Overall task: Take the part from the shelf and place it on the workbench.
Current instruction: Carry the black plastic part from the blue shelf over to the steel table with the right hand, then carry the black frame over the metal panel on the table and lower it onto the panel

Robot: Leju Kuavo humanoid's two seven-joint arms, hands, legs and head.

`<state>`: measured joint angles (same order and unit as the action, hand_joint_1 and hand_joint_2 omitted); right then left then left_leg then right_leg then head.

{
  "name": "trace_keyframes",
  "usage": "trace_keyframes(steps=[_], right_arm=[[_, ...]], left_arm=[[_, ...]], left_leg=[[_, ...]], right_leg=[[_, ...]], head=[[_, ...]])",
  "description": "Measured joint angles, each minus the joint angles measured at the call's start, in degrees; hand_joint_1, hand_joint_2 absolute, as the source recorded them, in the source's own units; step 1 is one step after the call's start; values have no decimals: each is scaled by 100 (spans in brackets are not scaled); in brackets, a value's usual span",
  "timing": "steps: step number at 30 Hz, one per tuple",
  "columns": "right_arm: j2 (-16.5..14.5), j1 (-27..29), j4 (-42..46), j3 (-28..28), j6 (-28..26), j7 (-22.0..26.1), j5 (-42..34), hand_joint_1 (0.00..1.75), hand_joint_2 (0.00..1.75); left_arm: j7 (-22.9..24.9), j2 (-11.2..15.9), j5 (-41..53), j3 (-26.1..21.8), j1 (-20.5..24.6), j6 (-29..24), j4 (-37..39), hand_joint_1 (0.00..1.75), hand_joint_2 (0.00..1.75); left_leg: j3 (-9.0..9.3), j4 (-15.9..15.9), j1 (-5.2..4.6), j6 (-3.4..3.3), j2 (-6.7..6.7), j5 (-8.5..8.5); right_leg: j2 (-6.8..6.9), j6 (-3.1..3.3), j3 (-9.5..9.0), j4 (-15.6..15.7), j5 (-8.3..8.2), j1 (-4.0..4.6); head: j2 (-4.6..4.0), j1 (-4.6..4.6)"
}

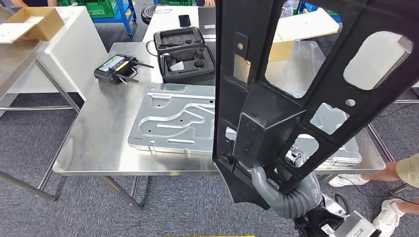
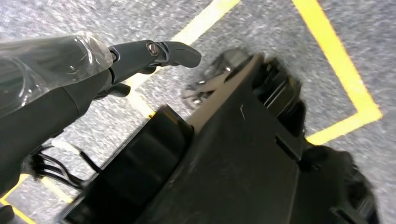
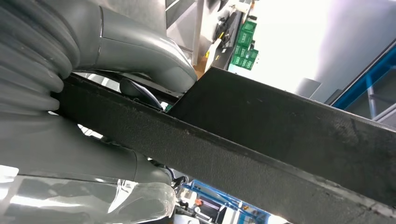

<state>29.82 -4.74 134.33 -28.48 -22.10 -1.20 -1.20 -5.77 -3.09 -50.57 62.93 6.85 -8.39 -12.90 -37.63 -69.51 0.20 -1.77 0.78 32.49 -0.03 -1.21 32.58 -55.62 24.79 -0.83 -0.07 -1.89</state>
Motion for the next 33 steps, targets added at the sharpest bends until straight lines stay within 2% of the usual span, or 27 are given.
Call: trace_keyframes(steps=[1,2,3,5,7,8,11,13,15,16,17,18,19,21,22,23,25,27,29,31,32,33], right_arm=[[-2,0,-1,-4,4,-1,0,175,175],[-5,-1,-1,-8,9,-1,0,175,175],[-8,-1,-2,-10,10,-2,0,175,175],[-16,-2,-2,-13,11,-3,0,175,175],[-22,-7,-2,-13,11,-7,0,175,175],[-23,-11,-2,-13,11,-10,0,175,175],[-25,-15,-1,-13,8,-18,1,175,175],[-23,-18,-1,-12,5,-18,1,175,175],[-25,-16,-2,-12,5,-17,-7,175,175],[-26,-12,-2,-13,5,-17,-19,175,175],[-27,-9,-2,-13,4,-15,-43,175,175],[-27,-7,-2,-13,3,-13,-80,175,175],[-27,-7,-2,-13,1,-10,-123,175,175],[-27,-13,-2,-13,-2,-4,-197,175,175],[-27,-19,-2,-11,-2,1,-220,175,175],[-27,-24,-2,-10,-3,5,-233,175,175],[-27,-29,-2,-9,-4,10,-249,175,175],[-27,-29,-1,-8,-5,11,-252,175,175],[-27,-30,-1,-8,-10,13,-250,175,175],[-28,-26,-1,-9,-16,12,-245,175,175],[-28,-22,-2,-9,-21,12,-238,175,175],[-28,-19,-2,-9,-26,11,-223,175,175]], left_arm=[[-5,2,-6,-3,13,0,0,0,175],[-8,3,-9,-5,22,0,0,0,175],[-9,5,-8,-4,21,-1,0,0,175],[-8,8,-3,1,1,-3,0,0,175],[-10,9,-2,4,-20,-5,0,0,175],[-16,10,-3,4,-27,-5,0,0,175],[-33,14,-5,4,-29,-7,0,0,175],[-33,16,-3,4,-26,-7,0,0,175],[-33,19,-4,5,-28,-7,0,0,175],[-33,19,-7,6,-28,-7,0,0,175],[-34,20,-11,7,-29,-7,0,0,175],[-36,20,-16,7,-30,-7,0,0,175],[-38,20,-19,7,-30,-7,0,0,175],[-42,20,-21,7,-33,-7,0,0,175],[-42,21,-23,7,-35,-7,0,0,175],[-42,22,-26,7,-39,-7,0,0,175],[-42,26,-33,7,-45,-7,0,0,175],[-42,28,-36,7,-43,-5,0,0,175],[-42,29,-43,6,-40,-2,0,0,175],[-43,31,-60,4,-25,9,0,0,175],[-44,33,-69,3,-15,14,0,0,175],[-43,34,-75,2,-7,17,0,0,175]], left_leg=[[-155,-310,2,13,-2,98],[-210,-419,4,20,-3,82],[-144,-280,5,21,-5,-45],[237,517,7,0,-11,-437],[530,1164,-6,-50,-9,-649],[571,1275,-17,-82,-1,-660],[589,1312,-21,-184,16,-688],[614,1334,6,-241,9,-712],[611,1333,9,-266,1,-713],[610,1333,8,-274,-10,-709],[613,1332,7,-279,-21,-704],[623,1332,9,-280,-34,-696],[640,1332,10,-277,-51,-685],[681,1328,-2,-241,-83,-650],[695,1325,-15,-214,-106,-631],[704,1326,-29,-186,-134,-616],[719,1343,-38,-132,-201,-596],[699,1261,-21,-66,-226,-515],[477,765,-5,-6,-185,-236],[89,-36,-4,24,-148,96],[-45,-300,-4,29,-142,157],[-82,-356,-5,26,-139,107]], right_leg=[[4,2,-1,0,4,1],[5,2,-4,0,8,2],[0,-3,-12,-1,13,2],[-17,-28,-38,-2,31,3],[-32,-73,-43,-14,49,28],[-34,-96,-39,-15,51,40],[-31,-170,-23,-41,82,34],[-26,-224,117,-368,294,23],[-23,-261,479,-1128,653,15],[-22,-273,664,-1490,773,12],[-22,-281,777,-1691,795,9],[-17,-282,773,-1648,698,6],[4,-279,651,-1369,509,4],[136,-260,252,-531,126,20],[187,-234,114,-231,27,39],[214,-207,46,-71,-4,58],[142,-143,56,-38,4,78],[66,-79,51,-17,-13,55],[9,-16,37,2,-27,32],[-31,14,33,1,-22,37],[-47,20,29,0,-19,40],[-67,22,21,0,-17,42]], head=[[0,0],[0,1],[0,1],[0,2],[0,0],[0,-3],[0,-8],[0,-15],[0,-22],[0,-22],[0,-22],[0,-23],[0,-24],[0,-23],[0,-21],[0,-19],[0,-15],[0,-13],[0,-9],[0,-6],[0,-6],[0,-6]])
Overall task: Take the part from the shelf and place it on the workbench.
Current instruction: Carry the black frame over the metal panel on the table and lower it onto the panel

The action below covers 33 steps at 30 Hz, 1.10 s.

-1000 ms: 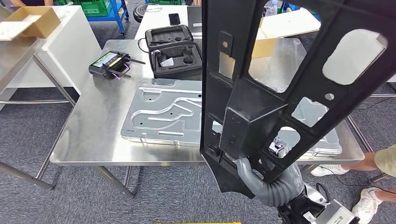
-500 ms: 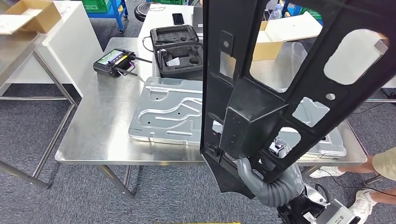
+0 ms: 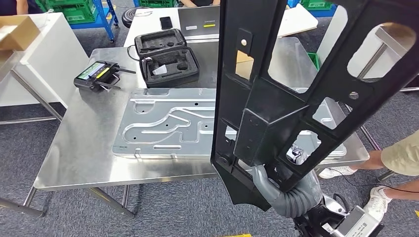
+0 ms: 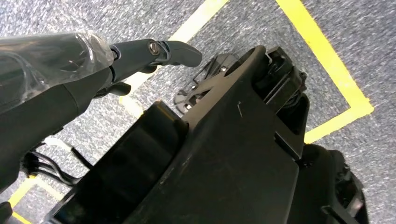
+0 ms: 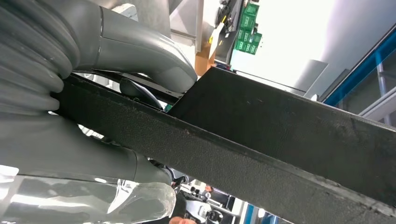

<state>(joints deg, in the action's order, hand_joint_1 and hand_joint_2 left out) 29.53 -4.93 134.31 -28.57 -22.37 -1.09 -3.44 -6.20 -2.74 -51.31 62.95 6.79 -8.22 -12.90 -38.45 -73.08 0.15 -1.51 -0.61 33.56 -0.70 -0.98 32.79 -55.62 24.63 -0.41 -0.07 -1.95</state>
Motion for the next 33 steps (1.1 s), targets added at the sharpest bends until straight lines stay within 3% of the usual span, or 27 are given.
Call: trace_keyframes(steps=[1,3,5,8,10,13,14,15,16,19,21,23,25,26,29,30,31,33], right_arm=[[0,2,0,1,-5,0,19,175,175],[-1,3,0,2,-9,-3,66,175,175],[1,0,1,3,-9,-10,97,175,175],[4,-5,2,8,-8,-20,115,175,175],[7,-8,2,14,-8,-25,120,175,175],[12,-7,2,20,-8,-34,127,175,175],[13,-2,1,20,-8,-39,132,175,175],[13,0,1,20,-8,-44,137,175,175],[13,2,0,20,-8,-49,141,175,175],[12,0,1,20,-8,-54,149,175,175],[13,-2,2,21,-8,-57,151,175,175],[14,0,2,21,-8,-60,152,175,175],[14,0,2,20,-8,-61,152,175,175],[14,-2,2,20,-8,-61,153,175,175],[11,-1,2,20,-5,-62,152,175,175],[11,0,2,20,-4,-63,152,175,175],[11,0,2,20,-4,-63,151,175,175],[11,0,2,20,-4,-63,151,175,175]], left_arm=[[1,1,-3,1,1,1,0,0,175],[3,3,-3,3,-13,-2,1,0,175],[3,8,-3,7,-23,-11,2,0,175],[-9,15,-4,9,-30,-27,2,0,175],[-16,19,-3,9,-27,-39,2,0,175],[-17,17,-1,10,-31,-50,2,0,175],[-17,17,-1,11,-34,-50,2,0,175],[-16,17,-1,11,-35,-50,2,0,175],[-15,17,-1,11,-36,-50,2,0,175],[-13,17,1,11,-34,-50,2,0,175],[-9,20,3,11,-32,-50,2,0,175],[-3,21,4,11,-29,-50,2,0,175],[4,22,3,11,-26,-50,2,0,175],[6,22,1,11,-25,-50,2,0,175],[-2,23,-10,8,0,-46,2,0,175],[-4,23,-11,6,12,-44,2,0,175],[-6,22,-11,5,17,-42,2,0,175],[-2,22,-8,7,4,-42,2,0,175]], left_leg=[[78,186,0,-12,1,-151],[439,995,-6,-69,15,-554],[682,1588,-28,-122,38,-751],[708,1718,-44,-182,48,-789],[739,1756,-19,-237,41,-826],[755,1777,11,-271,19,-845],[755,1776,13,-270,14,-843],[756,1775,16,-269,10,-841],[763,1775,22,-263,8,-836],[798,1769,35,-206,15,-801],[800,1768,23,-139,17,-782],[796,1778,27,-71,13,-781],[730,1629,45,-12,17,-675],[614,1381,52,10,20,-539],[50,240,48,30,25,-85],[-51,53,43,20,25,-70],[-44,92,33,-4,26,-162],[256,779,-4,-99,34,-568]], right_leg=[[-23,0,-10,-1,2,2],[-63,-9,-29,-1,8,6],[-86,-38,-12,-8,10,20],[-92,-119,15,-13,2,28],[-61,-180,65,-163,126,17],[-17,-258,517,-1184,653,-9],[-14,-276,674,-1508,756,-21],[-8,-290,746,-1649,755,-30],[2,-302,697,-1545,638,-41],[63,-327,125,-397,125,-70],[70,-272,-59,-4,47,-56],[45,-175,-51,12,50,-32],[39,-98,-58,25,43,-30],[40,-63,-66,32,40,-36],[39,-7,-75,31,56,-14],[35,3,-84,31,64,-1],[25,10,-99,31,70,12],[-5,16,-138,31,88,39]], head=[[0,0],[0,0],[0,-3],[0,-7],[0,-12],[0,-22],[0,-22],[0,-22],[0,-22],[0,-22],[0,-18],[0,-15],[0,-11],[0,-9],[0,-6],[0,-6],[0,-7],[0,-7]])
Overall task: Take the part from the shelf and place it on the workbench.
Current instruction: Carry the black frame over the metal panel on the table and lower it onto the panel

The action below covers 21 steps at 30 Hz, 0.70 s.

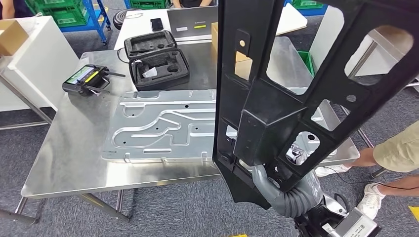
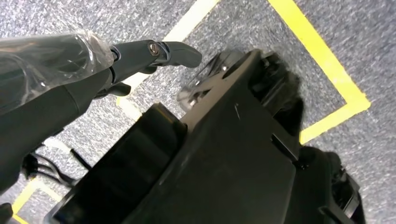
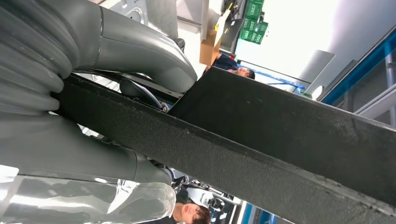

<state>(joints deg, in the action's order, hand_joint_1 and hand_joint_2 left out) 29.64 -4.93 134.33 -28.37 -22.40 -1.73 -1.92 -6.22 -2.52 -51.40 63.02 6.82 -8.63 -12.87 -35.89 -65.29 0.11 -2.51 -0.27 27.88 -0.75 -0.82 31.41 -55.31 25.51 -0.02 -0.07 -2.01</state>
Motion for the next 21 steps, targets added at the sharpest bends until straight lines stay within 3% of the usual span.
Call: trace_keyframes(steps=[2,3,7,9,11,13,14,17,19,21], right_arm=[[0,0,0,0,0,1,1,175,175],[0,0,0,0,0,1,1,175,175],[7,-5,2,2,0,-1,2,175,175],[14,-9,2,4,0,0,2,175,175],[17,-8,1,5,0,-1,-1,175,175],[19,-5,0,4,3,-5,-3,175,175],[19,-5,0,4,6,-7,-4,175,175],[20,-9,-1,4,13,-6,-4,175,175],[23,-10,-1,5,13,-5,-4,175,175],[25,-7,1,5,14,-6,-6,175,175]], left_arm=[[9,8,3,3,-18,-2,1,0,175],[14,12,3,3,-24,-3,2,0,175],[13,15,3,4,-21,-5,2,0,175],[13,13,4,4,-22,-5,2,0,175],[13,12,7,4,-26,-4,2,0,175],[13,12,11,4,-27,-4,2,0,175],[13,12,13,4,-28,-4,2,0,175],[13,14,19,4,-29,-4,3,0,175],[13,20,24,4,-28,-4,5,0,175],[13,22,28,5,-31,-4,5,0,175]], left_leg=[[313,714,-44,-105,8,-265],[379,886,-62,-130,11,-298],[463,1034,-37,-149,14,-310],[503,1073,-11,-167,2,-323],[505,1071,-5,-177,-10,-314],[516,1069,9,-169,-13,-298],[536,1069,24,-154,-10,-283],[628,1062,65,-51,3,-204],[645,1053,48,22,3,-159],[655,1069,45,58,-1,-142]], right_leg=[[-23,-18,-9,-6,19,30],[-28,-35,-2,-8,25,33],[-18,-140,26,-88,110,14],[-5,-195,238,-563,380,-4],[0,-250,642,-1347,705,-35],[11,-298,867,-1718,739,-77],[23,-320,808,-1562,595,-101],[65,-392,240,-380,36,-158],[56,-347,76,-33,-26,-153],[31,-234,89,-31,2,-128]], head=[[0,-2],[0,-4],[0,-8],[0,-12],[0,-14],[0,-13],[0,-13],[0,-14],[1,-13],[1,-11]])
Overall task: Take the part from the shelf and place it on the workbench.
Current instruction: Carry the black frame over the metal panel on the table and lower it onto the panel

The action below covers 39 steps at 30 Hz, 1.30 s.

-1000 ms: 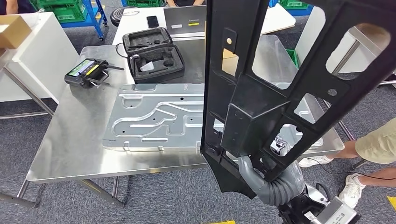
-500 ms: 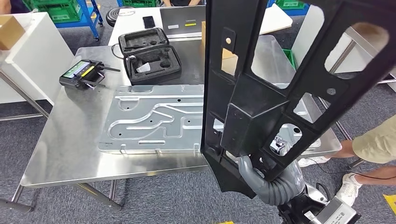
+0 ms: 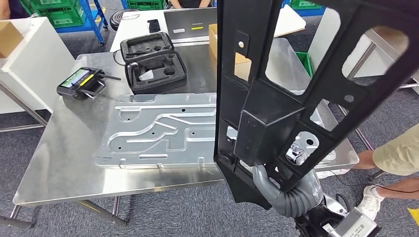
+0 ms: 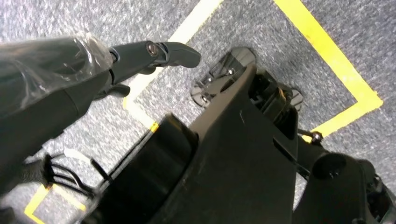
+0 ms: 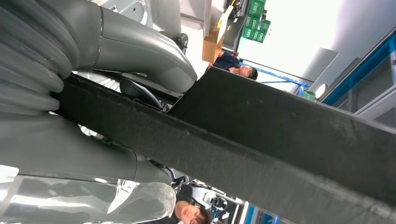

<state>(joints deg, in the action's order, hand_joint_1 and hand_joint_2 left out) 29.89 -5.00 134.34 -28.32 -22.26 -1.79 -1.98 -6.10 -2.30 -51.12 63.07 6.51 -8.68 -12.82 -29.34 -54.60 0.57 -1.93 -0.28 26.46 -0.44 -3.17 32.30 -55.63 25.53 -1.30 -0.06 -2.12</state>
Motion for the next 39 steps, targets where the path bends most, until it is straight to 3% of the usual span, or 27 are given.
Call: trace_keyframes(steps=[2,3,4,6,7,8,9,11,12,14,15,17,19,21,22,23,24,25,27,28,29,33,35,37,38,39], right_arm=[[0,-1,1,0,1,-1,2,175,175],[1,-6,1,1,1,1,3,175,175],[1,-9,2,1,2,2,5,175,175],[-1,-10,1,1,3,2,6,175,175],[-1,-9,1,0,3,1,5,175,175],[-1,-8,0,-1,3,0,5,175,175],[-1,-8,-1,-1,3,0,4,175,175],[-1,-8,-1,-1,3,0,4,175,175],[-1,-8,-1,-1,4,2,4,175,175],[-1,-5,-1,0,4,2,3,175,175],[1,-6,0,1,4,2,2,175,175],[7,-7,6,6,5,0,2,175,175],[13,-19,12,15,5,3,6,175,175],[15,-17,12,19,7,2,5,175,175],[16,-10,12,19,7,0,3,175,175],[16,-3,11,19,8,-2,1,175,175],[15,0,10,19,8,-3,0,175,175],[15,0,10,19,8,-3,-1,175,175],[13,-1,8,18,11,-3,0,175,175],[13,-5,7,19,15,-2,0,175,175],[13,-3,7,20,19,-5,1,175,175],[46,-31,7,41,118,-195,40,175,175],[129,-117,-7,74,258,-513,183,175,175],[269,-247,-56,129,431,-913,427,175,175],[356,-325,-98,165,534,-1125,578,175,175],[459,-412,-151,208,661,-1349,768,175,175]], left_arm=[[0,0,6,1,1,0,-1,0,175],[0,0,9,1,4,0,-1,0,175],[-2,0,8,0,6,0,-1,0,175],[-20,0,-1,-4,24,5,-1,0,175],[-31,-1,-8,-7,39,8,-1,0,175],[-38,-2,-12,-8,53,11,-1,0,175],[-40,-3,-14,-8,58,13,-1,0,175],[-38,-4,-13,-5,38,13,-1,0,175],[-37,-2,-11,-4,24,11,2,0,175],[-35,2,-10,-3,10,7,5,0,175],[-36,1,-12,-3,11,4,7,0,175],[-39,-8,-17,-3,16,3,7,0,175],[-42,-11,-17,-3,16,-1,5,0,175],[-42,-14,-18,-2,6,-2,5,0,175],[-42,-15,-19,-2,-2,-2,5,0,175],[-42,-16,-20,-2,-9,-2,5,0,175],[-42,-17,-21,-1,-16,-2,5,0,175],[-42,-17,-23,-1,-21,-2,5,0,175],[-42,-16,-33,0,-24,-2,8,0,175],[-41,-17,-44,0,-23,-2,10,0,175],[-40,-17,-55,0,-22,-1,12,0,175],[-40,-20,-39,2,-18,33,14,0,175],[-55,-20,9,12,-7,90,14,0,175],[-96,-20,46,28,11,160,14,0,175],[-118,-20,54,37,22,192,14,0,175],[-140,-20,62,48,32,222,14,0,175]], left_leg=[[-6,-55,26,33,-2,56],[-81,-235,33,51,-1,141],[-235,-546,34,65,0,265],[-725,-1419,19,65,2,533],[-941,-1747,8,49,2,580],[-1060,-1872,-11,18,3,524],[-1058,-1756,-35,-30,5,357],[-801,-1018,-112,-182,14,-133],[-659,-666,-152,-268,18,-298],[-475,-263,-204,-375,11,-360],[-442,-208,-211,-385,8,-327],[-360,-68,-186,-368,7,-303],[-240,66,-147,-361,8,-295],[-163,107,-132,-355,7,-258],[-133,107,-127,-345,9,-226],[-94,106,-119,-330,15,-188],[-38,105,-104,-312,23,-147],[33,103,-83,-288,32,-98],[163,89,-57,-217,47,13],[192,75,-58,-176,50,64],[197,65,-68,-140,51,101],[152,-54,-53,-37,29,240],[-133,-629,-35,15,29,512],[-620,-1470,-31,41,30,793],[-797,-1729,-31,39,30,822],[-864,-1755,-32,25,30,729]], right_leg=[[-9,88,-37,6,32,11],[-10,130,-69,10,51,10],[-7,168,-103,14,73,11],[-1,219,-157,14,128,34],[-3,233,-191,14,160,51],[-10,242,-238,15,196,70],[-21,247,-298,16,236,90],[-47,250,-423,24,322,117],[-60,239,-468,31,358,133],[-74,200,-496,51,399,126],[-76,174,-501,69,405,123],[-57,119,-531,88,444,117],[-31,69,-398,-226,611,125],[-19,41,73,-1011,873,107],[-18,23,335,-1375,933,93],[-17,0,523,-1576,888,76],[-14,-28,595,-1532,711,55],[-7,-62,556,-1272,438,32],[25,-137,302,-479,-91,-9],[36,-133,190,-187,-205,-15],[39,-108,133,-36,-224,-12],[7,76,113,5,-128,8],[8,137,92,13,-109,0],[10,169,76,12,-84,10],[8,177,62,12,-72,17],[2,180,41,11,-57,22]], head=[[0,1],[0,4],[0,7],[-1,13],[-1,13],[-1,13],[-1,13],[-1,12],[-1,9],[-1,9],[-1,10],[0,8],[0,2],[-1,-3],[-1,-3],[-1,-3],[-1,-2],[-1,-2],[-1,-4],[0,-5],[0,-4],[1,10],[1,19],[0,25],[-1,25],[-1,24]])
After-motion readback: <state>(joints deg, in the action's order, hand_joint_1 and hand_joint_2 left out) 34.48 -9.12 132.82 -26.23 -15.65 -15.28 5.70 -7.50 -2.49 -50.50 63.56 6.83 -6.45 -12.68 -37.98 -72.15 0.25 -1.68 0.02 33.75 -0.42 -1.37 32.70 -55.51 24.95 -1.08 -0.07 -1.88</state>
